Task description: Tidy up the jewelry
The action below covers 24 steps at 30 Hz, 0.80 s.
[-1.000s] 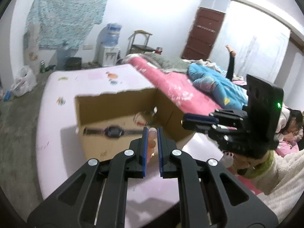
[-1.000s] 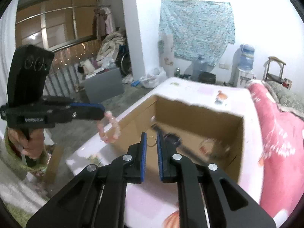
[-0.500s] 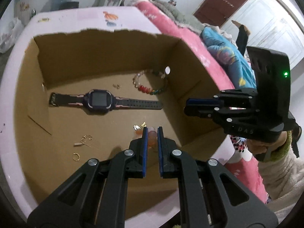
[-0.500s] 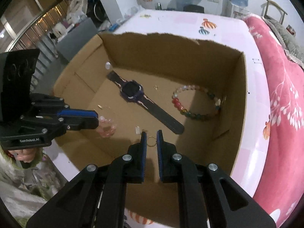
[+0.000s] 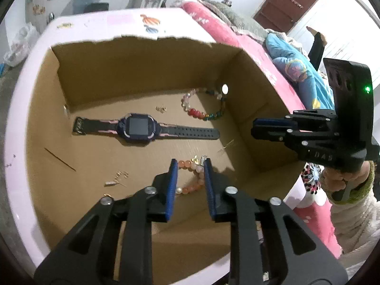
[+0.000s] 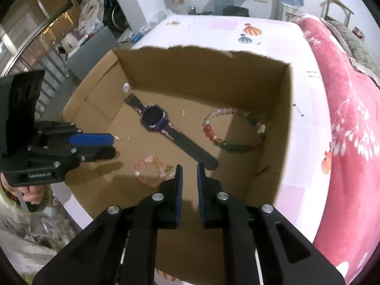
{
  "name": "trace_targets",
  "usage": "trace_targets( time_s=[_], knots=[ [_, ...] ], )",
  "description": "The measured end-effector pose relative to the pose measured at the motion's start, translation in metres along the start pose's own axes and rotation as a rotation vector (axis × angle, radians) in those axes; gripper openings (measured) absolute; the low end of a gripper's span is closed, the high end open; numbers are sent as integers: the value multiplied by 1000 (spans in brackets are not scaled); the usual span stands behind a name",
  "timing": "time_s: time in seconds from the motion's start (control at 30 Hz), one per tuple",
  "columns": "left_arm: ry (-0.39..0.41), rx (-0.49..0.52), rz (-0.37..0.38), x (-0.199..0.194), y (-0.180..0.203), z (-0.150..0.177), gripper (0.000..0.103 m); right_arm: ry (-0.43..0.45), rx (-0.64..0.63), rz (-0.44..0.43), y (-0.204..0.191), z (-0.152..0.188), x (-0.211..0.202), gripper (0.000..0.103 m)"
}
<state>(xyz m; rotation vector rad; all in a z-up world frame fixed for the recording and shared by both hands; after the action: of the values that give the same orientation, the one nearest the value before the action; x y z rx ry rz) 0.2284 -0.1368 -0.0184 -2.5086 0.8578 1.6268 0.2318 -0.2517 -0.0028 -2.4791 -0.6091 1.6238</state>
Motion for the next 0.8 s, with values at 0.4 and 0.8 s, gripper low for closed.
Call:
trace_targets(
  time_s=[0.4, 0.8],
  knots=[
    [241, -44, -111, -93, -27, -4, 77, 256, 147, -25, 20, 3, -79, 52],
    [64, -378, -6, -49, -90, 49, 85, 175, 425, -222, 45, 55, -32, 59]
  ],
)
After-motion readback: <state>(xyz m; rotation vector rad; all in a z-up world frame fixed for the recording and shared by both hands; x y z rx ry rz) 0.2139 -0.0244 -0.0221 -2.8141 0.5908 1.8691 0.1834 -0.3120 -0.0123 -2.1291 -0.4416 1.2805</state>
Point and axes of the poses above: each gripper's, at about its wrist camera, not at the fingertips, and x roughly the way its jaws point, y to its right, z to its underside, the point moved 8 cm from there along x, roughly the way its jaws point, and after that the axes turned 9 degrees about -z, right-handed, at the moved point
